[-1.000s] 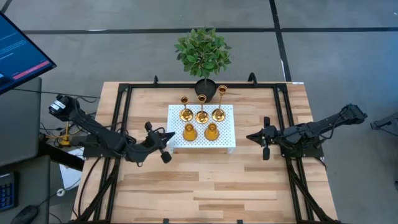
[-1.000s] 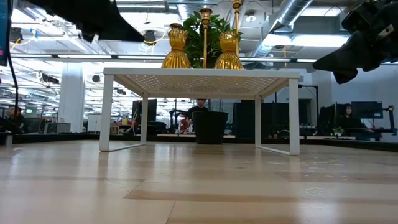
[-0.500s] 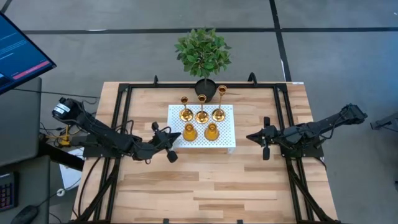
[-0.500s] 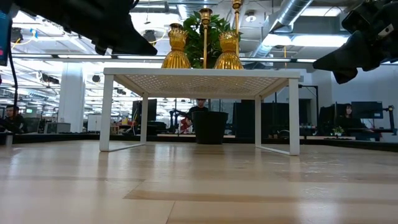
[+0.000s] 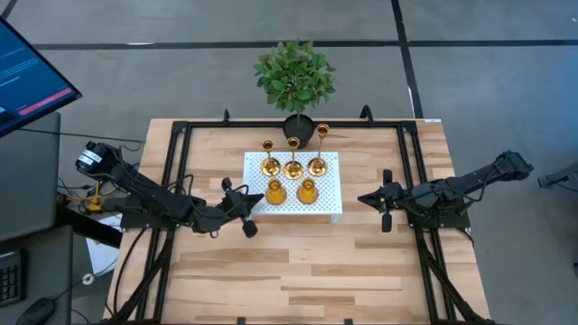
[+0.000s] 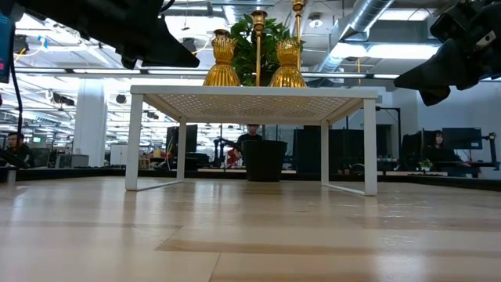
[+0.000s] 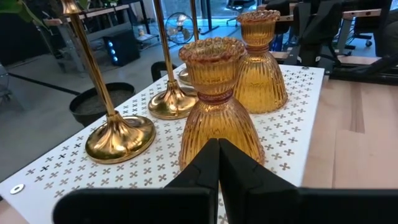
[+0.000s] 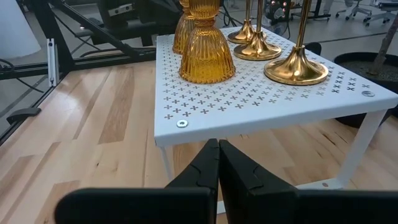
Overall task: Pick & Place candle stick holders
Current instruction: Put the orange glass candle holder on the shelf
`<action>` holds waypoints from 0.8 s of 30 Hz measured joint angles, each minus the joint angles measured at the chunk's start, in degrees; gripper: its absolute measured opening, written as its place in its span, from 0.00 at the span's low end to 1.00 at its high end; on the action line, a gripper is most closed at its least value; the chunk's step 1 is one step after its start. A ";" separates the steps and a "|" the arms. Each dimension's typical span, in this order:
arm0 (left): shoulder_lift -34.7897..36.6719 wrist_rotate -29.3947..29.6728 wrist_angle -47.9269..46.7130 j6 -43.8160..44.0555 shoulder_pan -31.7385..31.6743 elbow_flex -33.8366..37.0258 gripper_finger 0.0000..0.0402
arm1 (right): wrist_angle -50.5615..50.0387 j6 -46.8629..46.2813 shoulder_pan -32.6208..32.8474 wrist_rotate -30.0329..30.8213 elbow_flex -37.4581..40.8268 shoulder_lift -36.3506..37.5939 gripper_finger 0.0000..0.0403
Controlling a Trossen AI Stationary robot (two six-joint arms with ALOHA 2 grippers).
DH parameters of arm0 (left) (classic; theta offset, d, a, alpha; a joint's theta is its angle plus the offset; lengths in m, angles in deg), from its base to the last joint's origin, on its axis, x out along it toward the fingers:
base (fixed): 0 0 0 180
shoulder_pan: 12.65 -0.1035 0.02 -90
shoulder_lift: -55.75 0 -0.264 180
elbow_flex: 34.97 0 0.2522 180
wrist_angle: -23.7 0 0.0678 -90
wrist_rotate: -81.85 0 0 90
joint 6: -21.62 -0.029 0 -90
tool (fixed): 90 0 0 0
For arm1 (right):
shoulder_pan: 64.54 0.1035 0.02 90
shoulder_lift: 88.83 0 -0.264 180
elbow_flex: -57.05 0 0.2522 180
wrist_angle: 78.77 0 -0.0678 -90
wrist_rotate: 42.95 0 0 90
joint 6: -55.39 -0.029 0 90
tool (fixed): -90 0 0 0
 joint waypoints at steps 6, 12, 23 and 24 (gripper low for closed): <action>0.00 0.00 0.04 0.14 0.00 0.00 0.01 | -0.02 0.00 0.00 0.00 0.00 0.00 0.00; 0.00 -0.04 0.07 1.92 0.00 0.00 0.01 | -0.02 0.02 0.00 0.00 0.00 0.00 0.00; 0.00 -0.04 0.35 3.21 -0.02 0.00 0.01 | -0.04 0.04 0.00 -0.02 0.00 0.00 0.00; 0.00 -0.04 0.42 3.23 -0.18 0.00 0.01 | -0.02 0.04 0.00 0.00 0.00 0.00 0.00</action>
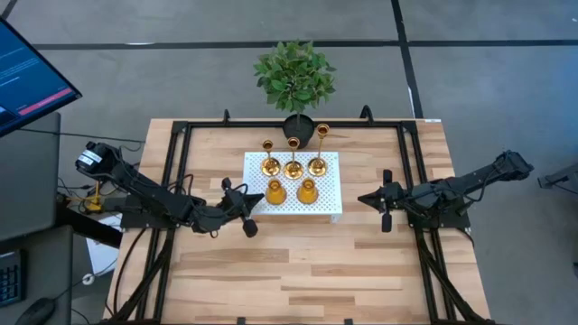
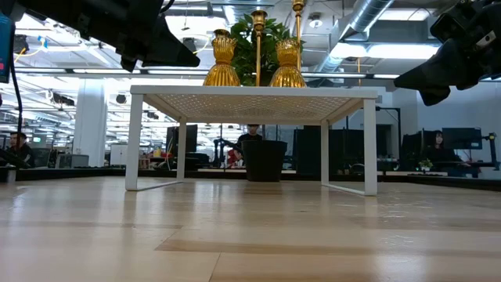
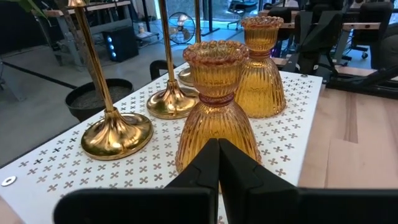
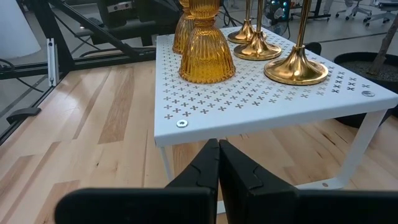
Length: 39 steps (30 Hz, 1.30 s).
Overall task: Pick & Place candle stick holders
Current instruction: Put the orange glass candle holder on the shelf, then return to Home Position
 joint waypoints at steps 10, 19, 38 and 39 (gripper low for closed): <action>-1.53 -0.36 0.53 1.87 -2.87 0.00 0.01 | -0.02 0.01 0.00 -0.02 0.00 -0.01 0.00; -5.64 -6.09 4.77 2.97 -6.31 0.00 0.01 | -0.19 0.09 0.00 -0.02 0.00 -0.02 0.00; 5.77 -5.06 -0.02 -11.01 -1.89 -0.01 0.01 | -1.75 0.00 0.00 -0.02 0.00 0.00 0.00; 7.05 -6.62 -1.14 -12.31 -1.48 -0.01 0.01 | -1.74 0.00 0.00 -0.02 0.00 0.00 0.00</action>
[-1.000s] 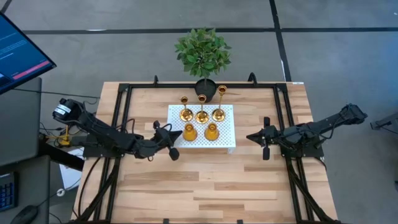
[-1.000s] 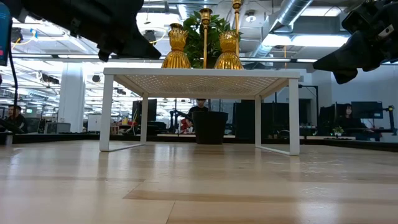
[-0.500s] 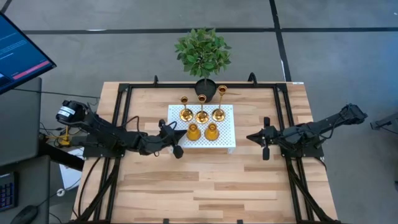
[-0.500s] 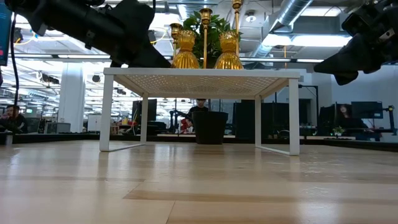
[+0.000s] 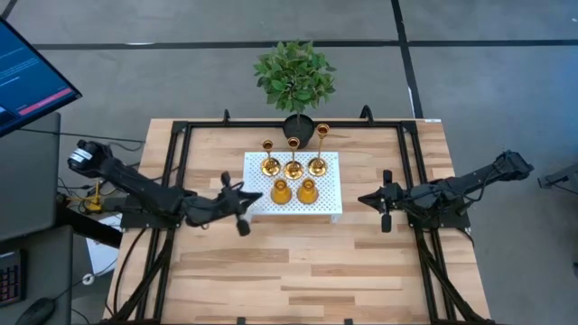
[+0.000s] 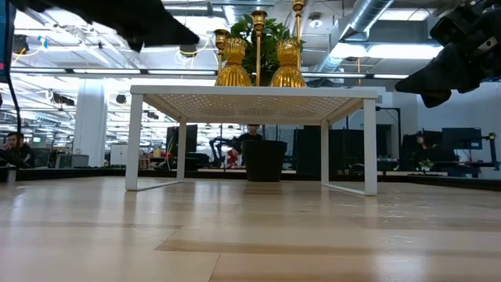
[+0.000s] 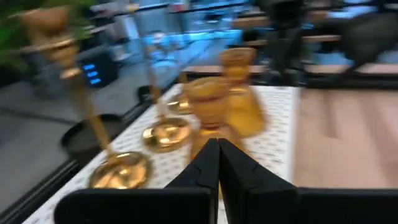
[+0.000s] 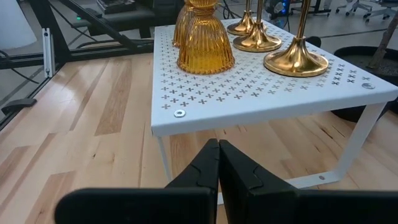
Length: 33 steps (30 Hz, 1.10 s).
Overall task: Pick & Place candle stick holders
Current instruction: Return to Home Position
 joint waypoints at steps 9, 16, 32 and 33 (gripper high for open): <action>7.11 -22.49 -3.95 -1.45 0.58 0.01 0.01 | 3.20 0.39 -0.02 -0.52 0.00 0.04 0.00; 7.21 -23.60 -4.09 -1.45 0.55 0.01 0.01 | 7.29 10.86 -0.12 -6.83 -6.65 0.07 0.00; 7.16 -23.61 -4.24 -1.28 0.55 0.01 0.01 | -2.28 18.23 -13.86 -24.37 -14.36 3.02 0.00; 7.16 -23.61 -4.34 -1.28 0.55 -0.01 0.01 | -2.93 18.23 -14.53 -24.35 -14.34 3.98 0.00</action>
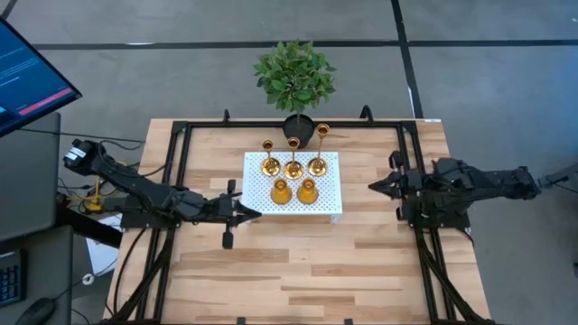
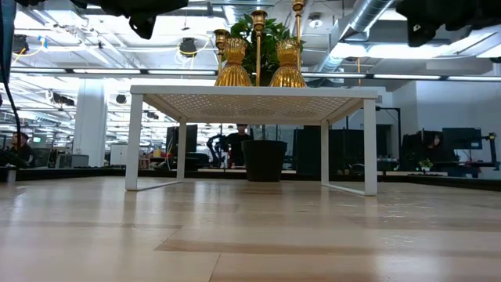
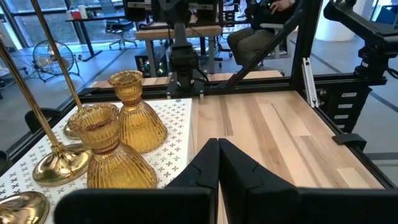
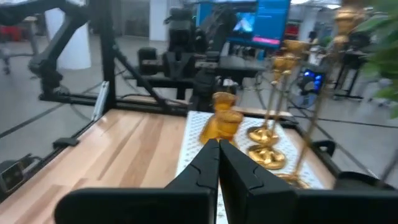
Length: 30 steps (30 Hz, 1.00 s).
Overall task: Pick & Place candle stick holders
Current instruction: Return to Home Position
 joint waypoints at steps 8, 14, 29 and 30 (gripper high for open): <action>0.00 0.00 -0.51 0.02 0.00 0.11 0.01 | -4.40 -0.04 -2.15 0.06 0.00 11.36 0.00; 0.00 0.65 -0.48 0.04 0.00 2.16 0.01 | -5.84 -0.04 -2.15 0.88 1.06 17.24 0.00; 0.00 1.07 0.34 1.38 0.02 3.23 0.01 | 4.16 -3.69 -1.95 1.81 16.56 17.17 0.00; 0.00 1.07 0.36 1.36 0.02 3.23 0.01 | 5.63 -4.08 -1.90 1.79 17.93 17.18 0.00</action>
